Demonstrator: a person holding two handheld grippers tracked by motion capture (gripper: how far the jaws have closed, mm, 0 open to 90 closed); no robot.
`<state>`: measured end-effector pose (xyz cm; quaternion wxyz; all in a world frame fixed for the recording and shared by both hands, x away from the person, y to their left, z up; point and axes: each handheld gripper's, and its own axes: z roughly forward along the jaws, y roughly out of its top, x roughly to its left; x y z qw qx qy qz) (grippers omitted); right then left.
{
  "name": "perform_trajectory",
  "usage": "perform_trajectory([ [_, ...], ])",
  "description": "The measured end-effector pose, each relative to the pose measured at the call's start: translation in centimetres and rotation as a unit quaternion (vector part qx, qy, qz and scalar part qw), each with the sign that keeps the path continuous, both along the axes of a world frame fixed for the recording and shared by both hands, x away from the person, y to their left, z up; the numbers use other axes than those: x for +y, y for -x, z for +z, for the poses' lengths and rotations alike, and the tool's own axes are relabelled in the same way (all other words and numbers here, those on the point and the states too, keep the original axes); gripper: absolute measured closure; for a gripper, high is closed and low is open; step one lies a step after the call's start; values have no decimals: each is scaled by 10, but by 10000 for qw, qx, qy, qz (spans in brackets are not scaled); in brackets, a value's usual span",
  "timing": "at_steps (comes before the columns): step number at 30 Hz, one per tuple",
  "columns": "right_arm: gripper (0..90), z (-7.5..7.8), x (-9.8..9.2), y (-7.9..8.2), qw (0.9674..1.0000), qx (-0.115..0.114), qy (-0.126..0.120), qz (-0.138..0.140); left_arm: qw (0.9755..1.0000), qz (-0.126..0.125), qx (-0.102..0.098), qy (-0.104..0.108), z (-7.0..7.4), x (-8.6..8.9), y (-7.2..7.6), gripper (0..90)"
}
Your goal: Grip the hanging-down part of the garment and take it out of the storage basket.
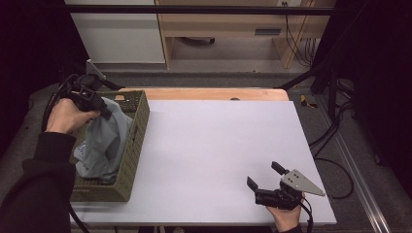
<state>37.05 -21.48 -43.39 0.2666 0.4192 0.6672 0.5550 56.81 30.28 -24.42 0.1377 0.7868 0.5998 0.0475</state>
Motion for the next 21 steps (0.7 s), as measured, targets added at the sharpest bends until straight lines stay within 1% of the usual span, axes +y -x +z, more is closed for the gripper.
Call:
perform_trajectory([
  [6,3,1,-1,0,10000,3,-52,9,10000,-20,-46,-8,2,0,1,835],
  [11,3,0,0,-1,10000,15,-30,27,10000,-42,-55,-3,5,0,3,836],
  [15,3,-1,0,-1,10000,42,-36,30,9998,-41,-168,42,14,1,7,838],
  [16,3,-1,0,-1,10000,33,-33,37,9998,-55,-191,11,17,1,8,838],
  [17,3,0,1,-1,10000,46,-40,42,9997,-51,-244,-17,23,1,11,838],
  [18,3,0,1,-1,10000,46,-40,42,9997,-51,-244,-17,23,1,11,839],
  [19,3,-1,2,-2,10000,31,-16,78,9996,-64,-259,-14,27,2,12,839],
  [21,3,-1,2,-2,10000,41,-27,69,9994,-52,-355,-2,35,3,16,840],
])
